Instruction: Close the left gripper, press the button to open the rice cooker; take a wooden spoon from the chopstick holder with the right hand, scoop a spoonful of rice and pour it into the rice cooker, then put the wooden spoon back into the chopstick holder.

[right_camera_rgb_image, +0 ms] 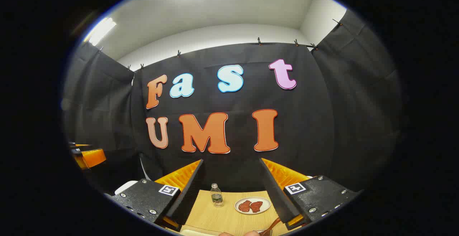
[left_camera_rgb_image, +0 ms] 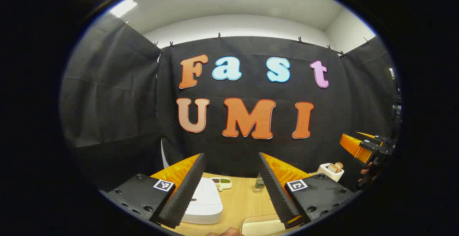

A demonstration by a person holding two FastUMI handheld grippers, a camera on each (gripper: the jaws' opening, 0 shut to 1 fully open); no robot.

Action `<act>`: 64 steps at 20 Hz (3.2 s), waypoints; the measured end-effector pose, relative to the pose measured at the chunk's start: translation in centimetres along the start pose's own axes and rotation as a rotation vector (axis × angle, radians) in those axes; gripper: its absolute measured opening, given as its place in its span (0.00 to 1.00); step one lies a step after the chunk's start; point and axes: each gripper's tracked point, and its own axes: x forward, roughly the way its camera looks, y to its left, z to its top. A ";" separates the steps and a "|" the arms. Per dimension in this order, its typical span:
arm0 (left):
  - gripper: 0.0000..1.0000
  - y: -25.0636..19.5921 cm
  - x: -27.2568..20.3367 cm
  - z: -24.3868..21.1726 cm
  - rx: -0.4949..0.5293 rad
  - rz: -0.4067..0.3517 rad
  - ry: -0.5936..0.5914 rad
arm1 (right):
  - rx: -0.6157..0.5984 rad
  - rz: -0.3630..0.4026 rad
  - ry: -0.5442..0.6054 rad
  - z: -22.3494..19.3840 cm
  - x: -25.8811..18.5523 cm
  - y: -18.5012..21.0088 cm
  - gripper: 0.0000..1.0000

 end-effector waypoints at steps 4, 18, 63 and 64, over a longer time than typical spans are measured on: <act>0.99 0.1 0.0 0.0 0.000 -0.002 0.000 | 0.003 0.003 0.001 0.1 -0.2 0.2 0.92; 0.97 -0.5 -0.4 -0.1 0.020 -0.033 -0.005 | -0.015 -0.009 0.006 0.0 -1.0 0.6 0.92; 0.05 15.0 8.2 -19.6 -0.402 0.179 0.745 | -0.084 -0.139 0.096 -4.4 0.2 -2.0 0.92; 0.05 15.4 8.6 -20.3 -0.437 0.174 0.762 | -0.088 -0.149 0.103 -4.7 0.3 -2.3 0.92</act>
